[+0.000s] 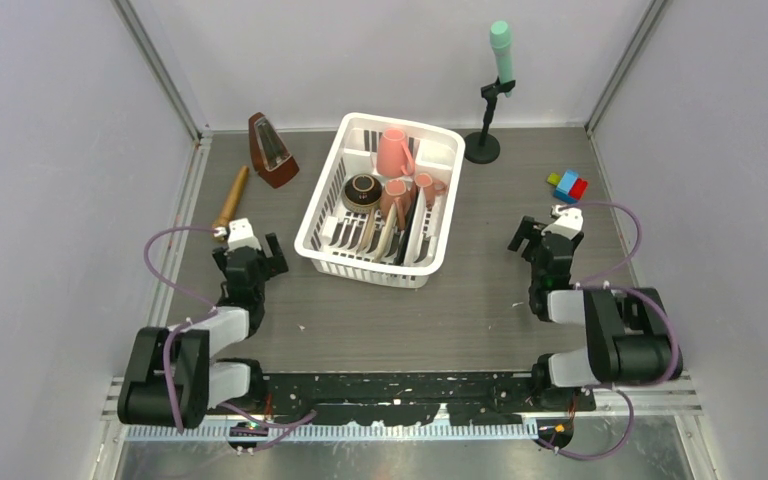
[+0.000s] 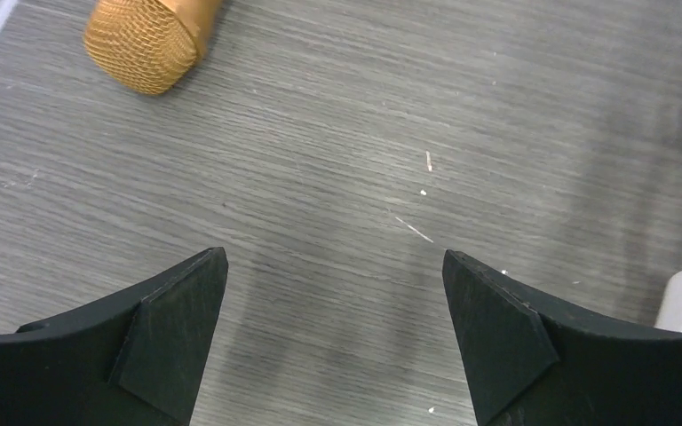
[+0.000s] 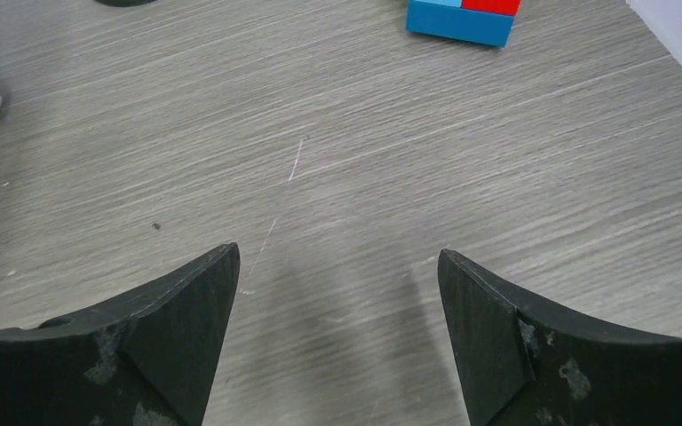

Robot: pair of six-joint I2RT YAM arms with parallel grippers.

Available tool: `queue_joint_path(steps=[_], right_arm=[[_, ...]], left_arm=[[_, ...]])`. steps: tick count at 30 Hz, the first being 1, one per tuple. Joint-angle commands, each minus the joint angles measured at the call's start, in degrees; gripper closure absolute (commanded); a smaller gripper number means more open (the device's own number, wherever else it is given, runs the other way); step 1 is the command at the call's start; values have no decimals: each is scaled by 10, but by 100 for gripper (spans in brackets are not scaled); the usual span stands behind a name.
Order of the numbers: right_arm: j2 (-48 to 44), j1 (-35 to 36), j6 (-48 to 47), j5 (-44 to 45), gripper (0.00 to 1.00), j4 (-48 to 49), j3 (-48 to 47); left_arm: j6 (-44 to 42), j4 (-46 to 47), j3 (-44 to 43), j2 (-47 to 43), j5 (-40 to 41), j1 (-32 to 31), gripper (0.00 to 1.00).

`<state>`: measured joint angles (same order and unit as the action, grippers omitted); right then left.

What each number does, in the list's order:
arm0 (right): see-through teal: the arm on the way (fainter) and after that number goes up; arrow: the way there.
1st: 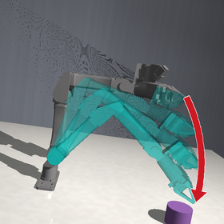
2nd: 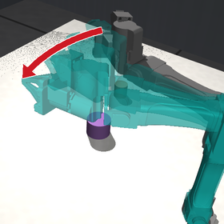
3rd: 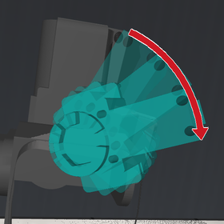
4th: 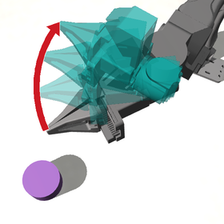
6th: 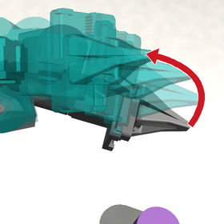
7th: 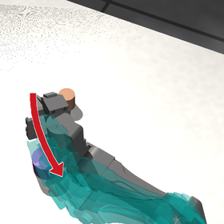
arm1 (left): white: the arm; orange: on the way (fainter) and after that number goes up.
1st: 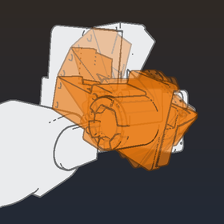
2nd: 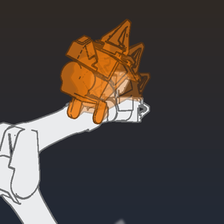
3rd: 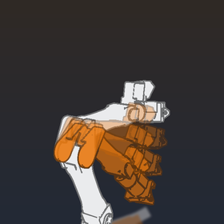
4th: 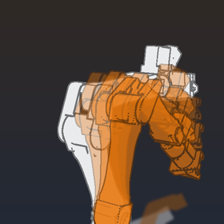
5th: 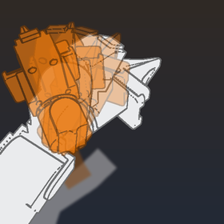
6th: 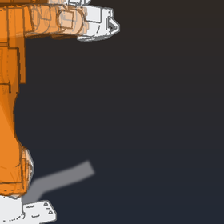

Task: Load the mixed dishes into the dish rack

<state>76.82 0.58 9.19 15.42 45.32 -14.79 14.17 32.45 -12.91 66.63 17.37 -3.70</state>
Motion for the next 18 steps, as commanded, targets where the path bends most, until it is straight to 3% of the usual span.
queue_joint_path(steps=[1, 5, 7, 8, 10, 13, 14, 15, 16, 18], right_arm=[[112, -18, 6, 16, 13, 249, 17], [121, -22, 1, -5, 14, 165, -14], [117, -22, -2, -11, 3, 80, -52], [121, -22, -3, -11, 2, 90, -52], [117, -22, 3, 0, 1, 105, -45], [120, -22, 3, 4, 0, 91, -54], [119, -22, 2, 4, 0, 89, -55], [122, -22, 2, 3, 0, 94, -55], [122, -22, 2, 3, 0, 95, -54], [121, -22, 2, 3, 0, 92, -54]], left_arm=[[-44, 139, -13, 46, -14, 2, 6], [-78, 156, -19, 60, -50, 2, 7], [-91, 182, -18, 76, -60, 2, 8], [-101, 186, -19, 81, -73, 2, 9], [-118, 271, 4, 134, -90, 2, 9], [-121, 484, 21, 274, -70, 2, 7], [-116, 449, 20, 249, -61, 3, 6], [-103, 321, 0, 211, -45, 3, 6], [-95, 256, -29, 190, -38, 3, 9], [-105, 250, -67, 227, -29, -1, 1]])
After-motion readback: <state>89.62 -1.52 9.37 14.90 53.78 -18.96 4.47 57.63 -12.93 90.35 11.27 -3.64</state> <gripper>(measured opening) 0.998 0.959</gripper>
